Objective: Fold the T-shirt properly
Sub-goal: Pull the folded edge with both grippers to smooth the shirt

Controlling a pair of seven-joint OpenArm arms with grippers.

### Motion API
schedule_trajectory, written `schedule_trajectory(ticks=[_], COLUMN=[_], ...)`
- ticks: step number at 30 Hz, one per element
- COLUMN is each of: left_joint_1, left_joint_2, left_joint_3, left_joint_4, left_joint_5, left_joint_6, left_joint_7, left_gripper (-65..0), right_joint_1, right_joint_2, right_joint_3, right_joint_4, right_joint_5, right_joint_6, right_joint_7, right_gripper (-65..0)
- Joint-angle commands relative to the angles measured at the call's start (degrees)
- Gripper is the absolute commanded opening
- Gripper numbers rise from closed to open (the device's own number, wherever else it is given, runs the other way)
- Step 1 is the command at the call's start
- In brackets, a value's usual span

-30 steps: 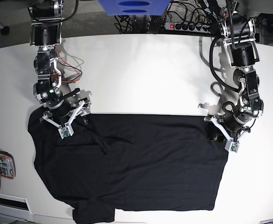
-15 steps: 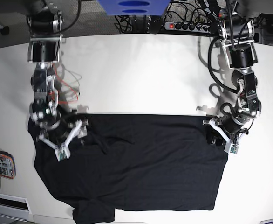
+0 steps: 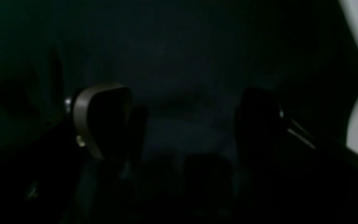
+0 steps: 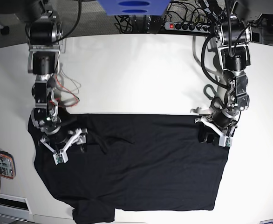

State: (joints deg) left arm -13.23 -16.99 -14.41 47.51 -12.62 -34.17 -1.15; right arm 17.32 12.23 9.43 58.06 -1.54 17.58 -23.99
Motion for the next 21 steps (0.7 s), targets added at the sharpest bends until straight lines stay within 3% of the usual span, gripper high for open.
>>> schedule_trajectory(ticks=[1,21], left_joint_1=[-0.1,6.9], left_joint_2=[-0.7,-2.4], left_joint_3=[-0.2,-0.6], left_joint_4=[0.6,4.2], left_joint_5=[0.2,-0.4], left_joint_6=[-0.1,-0.1], left_joint_7=[0.8,0.8], left_gripper=[-46.1,-46.1], right_joint_1=[-0.1,-14.0], right_joint_2=[0.6,0.6], right_joint_3=[0.1,-0.2], right_joint_4=[-1.7,-2.5], right_joint_5=[-0.2,-0.3], right_joint_6=[0.0,0.0], right_joint_7=[0.0,0.9], right_gripper=[-8.5,-8.5])
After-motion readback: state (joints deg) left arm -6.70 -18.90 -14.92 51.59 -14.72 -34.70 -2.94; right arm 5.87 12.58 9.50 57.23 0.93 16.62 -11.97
